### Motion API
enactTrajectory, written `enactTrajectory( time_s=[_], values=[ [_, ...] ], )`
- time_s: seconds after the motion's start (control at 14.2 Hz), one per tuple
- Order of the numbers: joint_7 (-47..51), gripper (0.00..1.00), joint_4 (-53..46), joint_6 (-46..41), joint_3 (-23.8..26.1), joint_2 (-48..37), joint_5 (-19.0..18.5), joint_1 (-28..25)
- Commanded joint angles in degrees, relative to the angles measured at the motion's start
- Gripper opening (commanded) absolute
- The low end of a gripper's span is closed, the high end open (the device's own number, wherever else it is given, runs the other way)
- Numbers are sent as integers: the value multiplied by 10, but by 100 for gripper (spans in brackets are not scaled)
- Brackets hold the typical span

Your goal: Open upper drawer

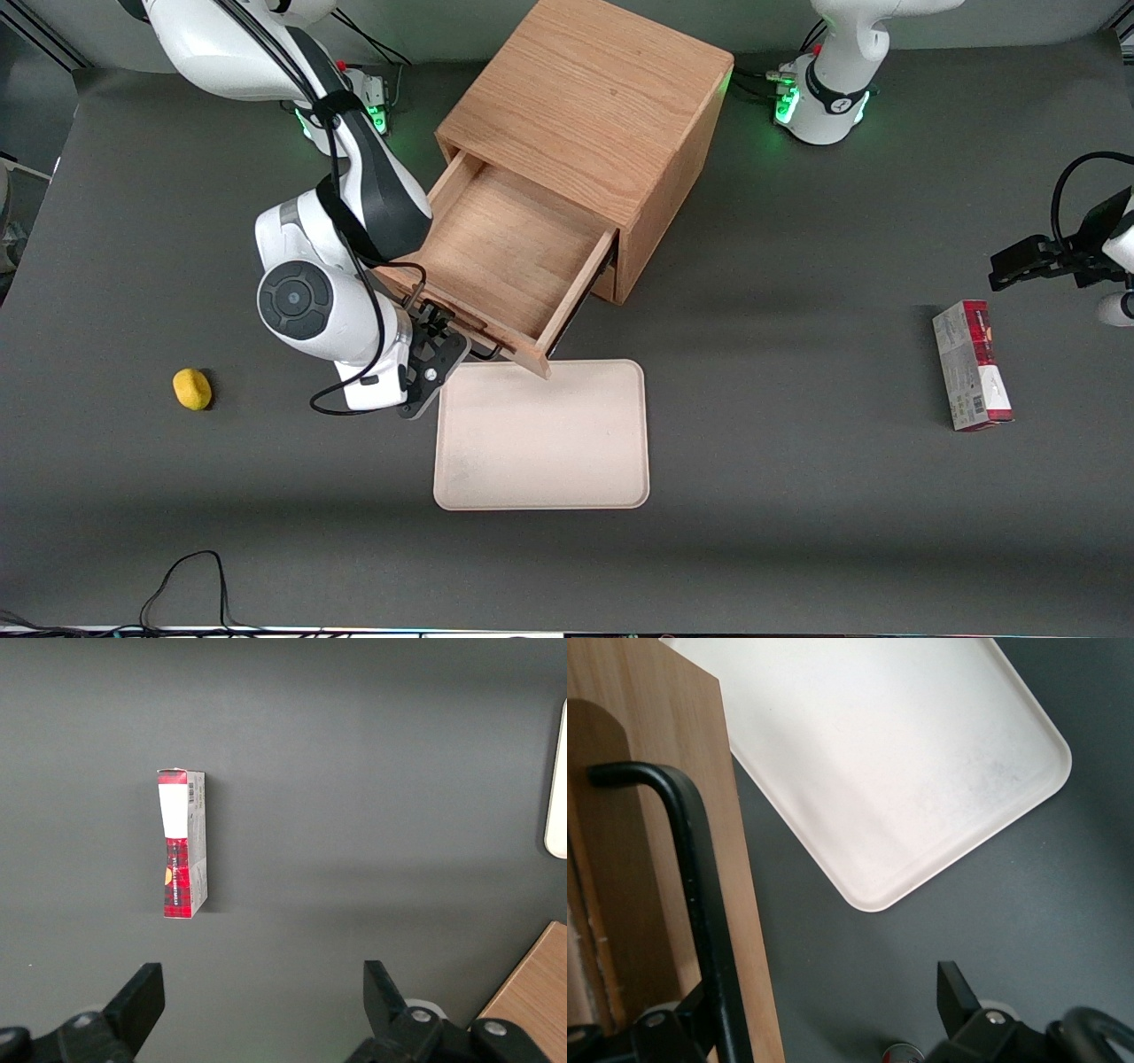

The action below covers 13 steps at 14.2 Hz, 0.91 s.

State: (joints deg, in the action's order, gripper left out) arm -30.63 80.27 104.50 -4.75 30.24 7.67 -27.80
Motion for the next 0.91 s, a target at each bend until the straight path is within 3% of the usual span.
enactTrajectory(
  time_s=[0.0,0.84],
  values=[
    [-11,100,-34,-12,0,20,6,9],
    [12,100,-106,-65,-13,8,4,13]
  ],
)
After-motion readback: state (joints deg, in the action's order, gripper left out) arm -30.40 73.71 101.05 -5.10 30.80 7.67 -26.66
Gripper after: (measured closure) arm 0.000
